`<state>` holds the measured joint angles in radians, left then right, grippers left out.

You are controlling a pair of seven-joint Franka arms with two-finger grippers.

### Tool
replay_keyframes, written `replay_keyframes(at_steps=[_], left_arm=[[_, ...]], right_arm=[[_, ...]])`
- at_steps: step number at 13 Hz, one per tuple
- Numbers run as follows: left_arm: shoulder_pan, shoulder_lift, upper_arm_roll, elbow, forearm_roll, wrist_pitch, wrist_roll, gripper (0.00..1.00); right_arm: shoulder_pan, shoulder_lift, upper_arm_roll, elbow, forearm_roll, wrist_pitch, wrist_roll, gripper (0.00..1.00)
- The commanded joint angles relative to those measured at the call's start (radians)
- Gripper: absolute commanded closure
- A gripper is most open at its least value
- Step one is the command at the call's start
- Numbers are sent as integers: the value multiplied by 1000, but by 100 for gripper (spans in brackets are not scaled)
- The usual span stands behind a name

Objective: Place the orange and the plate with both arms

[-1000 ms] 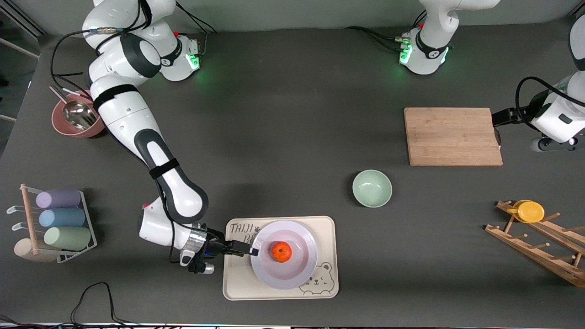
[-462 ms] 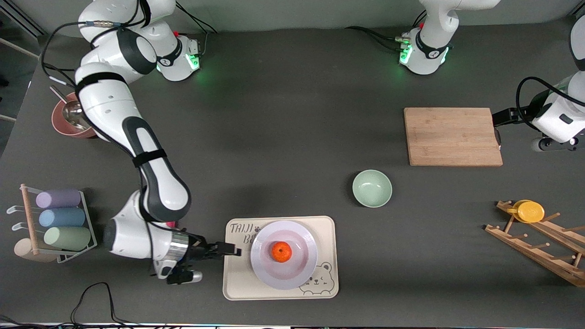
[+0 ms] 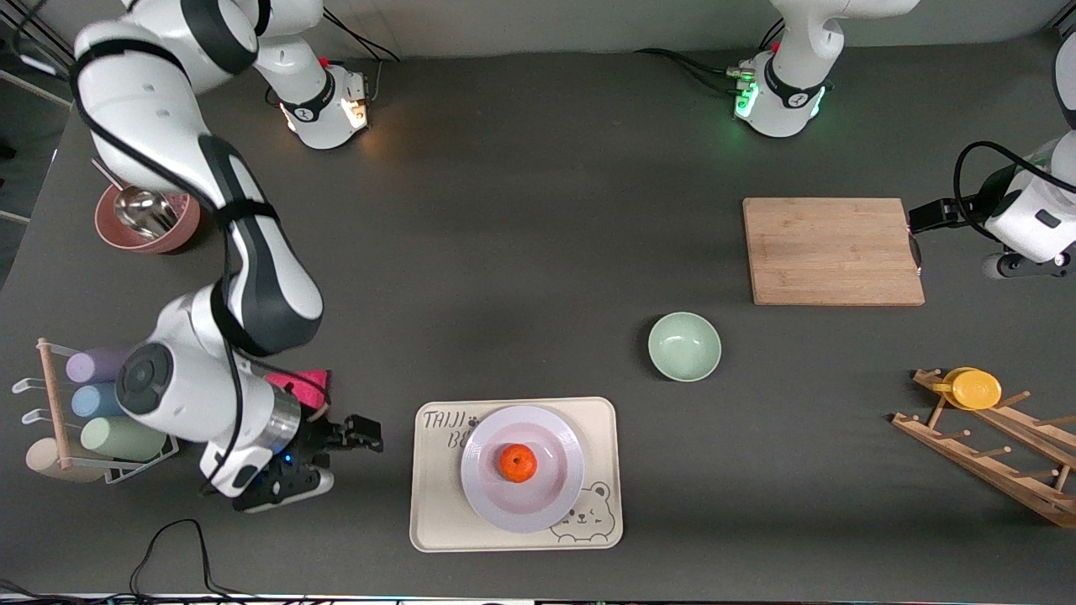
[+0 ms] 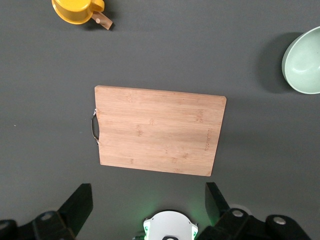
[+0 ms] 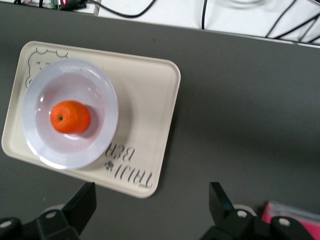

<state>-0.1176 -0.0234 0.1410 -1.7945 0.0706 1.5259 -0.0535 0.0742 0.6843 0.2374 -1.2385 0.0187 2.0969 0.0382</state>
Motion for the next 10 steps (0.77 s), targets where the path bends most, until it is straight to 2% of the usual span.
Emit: replay_keyframes(at_steps=[1,4,8,10], left_arm=[[18,5,-21,17,1,-3,12,0],[15,-12,-23,18,-5,-9,1,0],[15,-110,-32,-32,-18,-30,-8,0],[21,-130,-81,-43,-17,-13,-98,0]], right_arm=[[-2,-295,-27,-342,-25,12,71,0],[-5,-509,-61,-513,-25,-26,60,0],[-10,-664,-145,-519,-25,-248,69,0],[-14,-710,-173,-513,-25,-317,58,0]])
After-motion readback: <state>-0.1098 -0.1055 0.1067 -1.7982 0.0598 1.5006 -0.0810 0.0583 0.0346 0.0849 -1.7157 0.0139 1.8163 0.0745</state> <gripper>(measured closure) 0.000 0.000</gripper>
